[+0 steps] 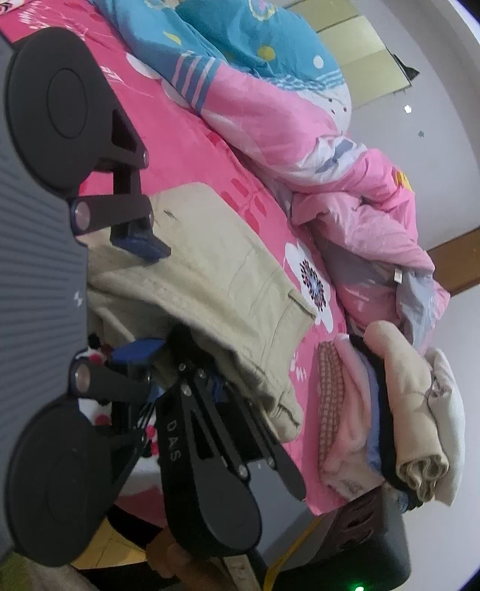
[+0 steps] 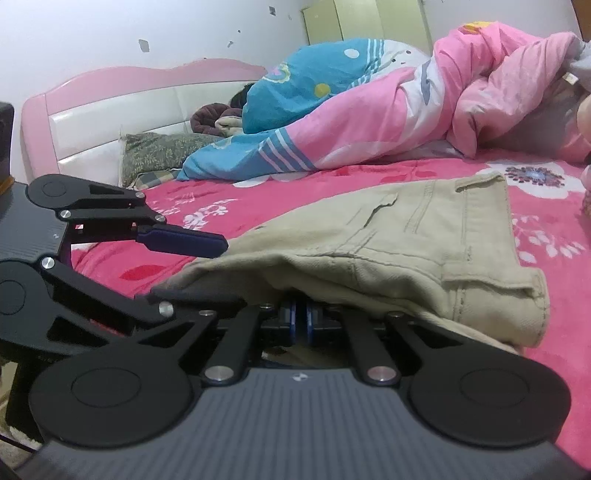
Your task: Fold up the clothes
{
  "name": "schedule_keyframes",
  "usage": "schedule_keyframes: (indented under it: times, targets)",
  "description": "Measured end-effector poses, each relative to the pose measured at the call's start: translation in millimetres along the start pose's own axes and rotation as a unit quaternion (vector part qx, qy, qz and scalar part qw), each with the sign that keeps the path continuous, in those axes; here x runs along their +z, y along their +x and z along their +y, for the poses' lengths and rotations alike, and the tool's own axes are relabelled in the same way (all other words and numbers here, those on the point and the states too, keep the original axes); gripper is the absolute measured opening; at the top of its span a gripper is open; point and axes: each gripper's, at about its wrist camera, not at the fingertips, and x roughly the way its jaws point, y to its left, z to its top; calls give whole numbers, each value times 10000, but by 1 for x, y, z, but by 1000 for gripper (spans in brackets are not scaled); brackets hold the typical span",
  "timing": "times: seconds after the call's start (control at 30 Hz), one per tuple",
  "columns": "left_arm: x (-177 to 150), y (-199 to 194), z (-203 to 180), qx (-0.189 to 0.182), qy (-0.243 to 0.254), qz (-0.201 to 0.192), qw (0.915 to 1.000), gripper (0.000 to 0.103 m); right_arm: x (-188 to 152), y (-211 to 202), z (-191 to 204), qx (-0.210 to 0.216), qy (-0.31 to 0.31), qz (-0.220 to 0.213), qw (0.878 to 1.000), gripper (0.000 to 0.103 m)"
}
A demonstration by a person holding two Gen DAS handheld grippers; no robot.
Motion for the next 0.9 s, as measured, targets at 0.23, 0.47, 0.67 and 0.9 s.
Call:
schedule_keyframes:
  times: [0.23,0.47,0.67,0.9]
  targets:
    - [-1,16,-2,577,96,247,9980,49,1,-6,1,-43,-135,-78,9999,2]
    - [-2,19,-12,925,276,270,9950,48,-5,-18,1,-129,-318,-56,9994,2]
    - [-4,18,-8,832,136,247,9961,48,-7,-23,5,-546,-839,177,9948,0]
    - [-11,19,-12,836,278,167,9960,49,-28,-28,14,-1826,-1422,349,9722,0]
